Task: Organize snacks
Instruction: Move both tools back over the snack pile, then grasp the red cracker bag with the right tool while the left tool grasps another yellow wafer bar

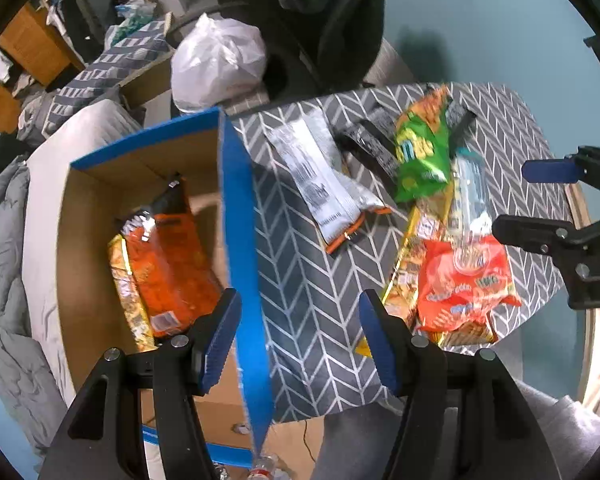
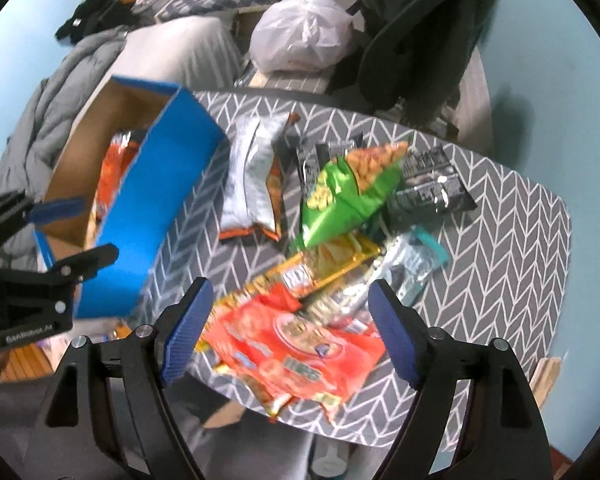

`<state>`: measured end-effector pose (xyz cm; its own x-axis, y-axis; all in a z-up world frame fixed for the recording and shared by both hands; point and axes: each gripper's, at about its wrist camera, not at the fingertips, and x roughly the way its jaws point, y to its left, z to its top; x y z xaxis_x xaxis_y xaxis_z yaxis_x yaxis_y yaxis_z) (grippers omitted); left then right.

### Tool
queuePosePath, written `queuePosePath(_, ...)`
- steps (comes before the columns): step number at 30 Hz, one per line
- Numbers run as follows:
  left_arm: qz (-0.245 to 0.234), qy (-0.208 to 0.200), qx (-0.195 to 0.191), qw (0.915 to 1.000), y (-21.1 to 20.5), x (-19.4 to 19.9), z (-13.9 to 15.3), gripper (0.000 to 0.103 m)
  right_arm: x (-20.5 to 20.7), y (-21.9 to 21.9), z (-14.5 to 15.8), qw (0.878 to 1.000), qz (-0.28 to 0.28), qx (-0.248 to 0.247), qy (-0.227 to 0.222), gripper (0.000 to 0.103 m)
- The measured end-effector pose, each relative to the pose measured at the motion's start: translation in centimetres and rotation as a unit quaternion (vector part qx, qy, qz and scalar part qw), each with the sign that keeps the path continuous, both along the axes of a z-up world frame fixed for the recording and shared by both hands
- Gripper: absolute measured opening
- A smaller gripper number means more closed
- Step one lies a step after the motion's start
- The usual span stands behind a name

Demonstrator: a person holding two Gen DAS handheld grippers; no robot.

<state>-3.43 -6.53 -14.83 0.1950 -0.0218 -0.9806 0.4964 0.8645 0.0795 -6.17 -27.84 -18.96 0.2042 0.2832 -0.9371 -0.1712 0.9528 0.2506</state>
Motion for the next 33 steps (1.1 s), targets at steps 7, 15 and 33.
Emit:
queuePosePath(7,0.003,0.026,0.008,0.9996,-0.7,-1.2,-2.5,0.062,-1.6,0.2,-3.1,0.997,0.067,0.020,0.022,0.081)
queuePosePath(15,-0.005,0.027,0.022,0.9994,-1.2,-2.0,-4.5,0.062,-2.7,1.6,-5.9,0.990,0.138,0.014,0.033,0.081)
queuePosePath(33,-0.022,0.055,0.032,0.9977,-1.3,-1.7,-7.0,0.062,-3.1,3.2,-10.6,0.971,0.231,-0.003,0.056,0.083)
